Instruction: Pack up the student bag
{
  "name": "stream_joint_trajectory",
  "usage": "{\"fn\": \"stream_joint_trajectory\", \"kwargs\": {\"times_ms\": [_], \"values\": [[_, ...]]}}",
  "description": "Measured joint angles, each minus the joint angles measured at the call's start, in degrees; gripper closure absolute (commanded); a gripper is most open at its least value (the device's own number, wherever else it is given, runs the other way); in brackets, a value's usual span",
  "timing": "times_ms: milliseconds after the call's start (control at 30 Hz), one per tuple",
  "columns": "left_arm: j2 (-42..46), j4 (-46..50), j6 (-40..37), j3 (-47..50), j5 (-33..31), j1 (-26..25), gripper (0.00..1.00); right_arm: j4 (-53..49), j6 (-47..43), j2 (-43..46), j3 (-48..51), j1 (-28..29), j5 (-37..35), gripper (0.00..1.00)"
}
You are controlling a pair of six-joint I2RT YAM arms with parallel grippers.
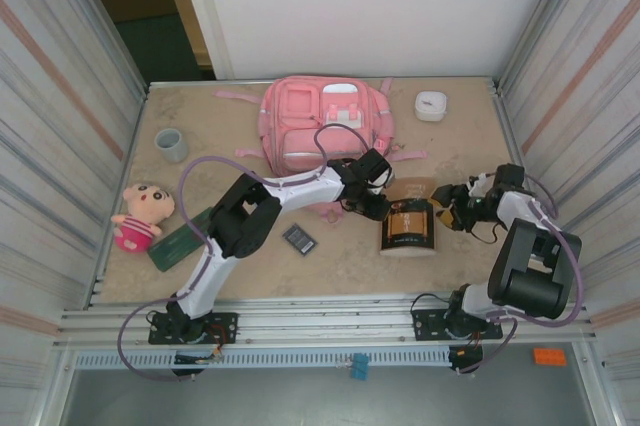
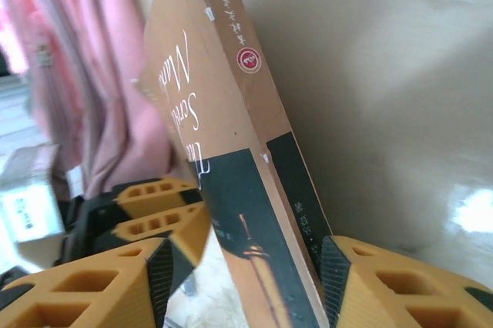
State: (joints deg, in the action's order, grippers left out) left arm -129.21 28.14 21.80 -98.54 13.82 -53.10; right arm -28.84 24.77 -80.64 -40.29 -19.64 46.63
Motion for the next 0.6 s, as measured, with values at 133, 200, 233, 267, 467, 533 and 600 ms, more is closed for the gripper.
{"fn": "stream_joint_trajectory", "kwargs": {"times_ms": [133,200,233,267,467,533,600], "values": [[0.1,0.7,0.0,0.0,-0.2,0.2,0.71,1.7,0.6,0.0,0.0,1.3,4.3,0.50],[0.2,0.8,0.0,0.0,-0.4,0.2,0.72,2.6,1.3,0.1,0.3,1.6,6.2,0.50],[0.2,0.9,0.0,0.0,-0.4,0.2,0.72,3.0,1.6,0.2,0.5,1.7,7.0,0.49],[0.2,1.0,0.0,0.0,-0.5,0.2,0.72,2.9,1.7,0.3,0.6,1.8,7.1,0.46],[0.2,-0.4,0.0,0.0,-0.4,-0.1,0.72,-0.4,1.7,0.7,0.5,2.6,-1.4,0.42],[0.2,-0.7,0.0,0.0,-0.6,-0.3,0.70,-1.2,1.7,-0.5,0.5,3.1,-3.8,0.42],[0.2,-0.8,0.0,0.2,-0.7,-0.4,0.63,-1.4,1.7,-1.9,0.6,3.1,-6.1,0.40]]}}
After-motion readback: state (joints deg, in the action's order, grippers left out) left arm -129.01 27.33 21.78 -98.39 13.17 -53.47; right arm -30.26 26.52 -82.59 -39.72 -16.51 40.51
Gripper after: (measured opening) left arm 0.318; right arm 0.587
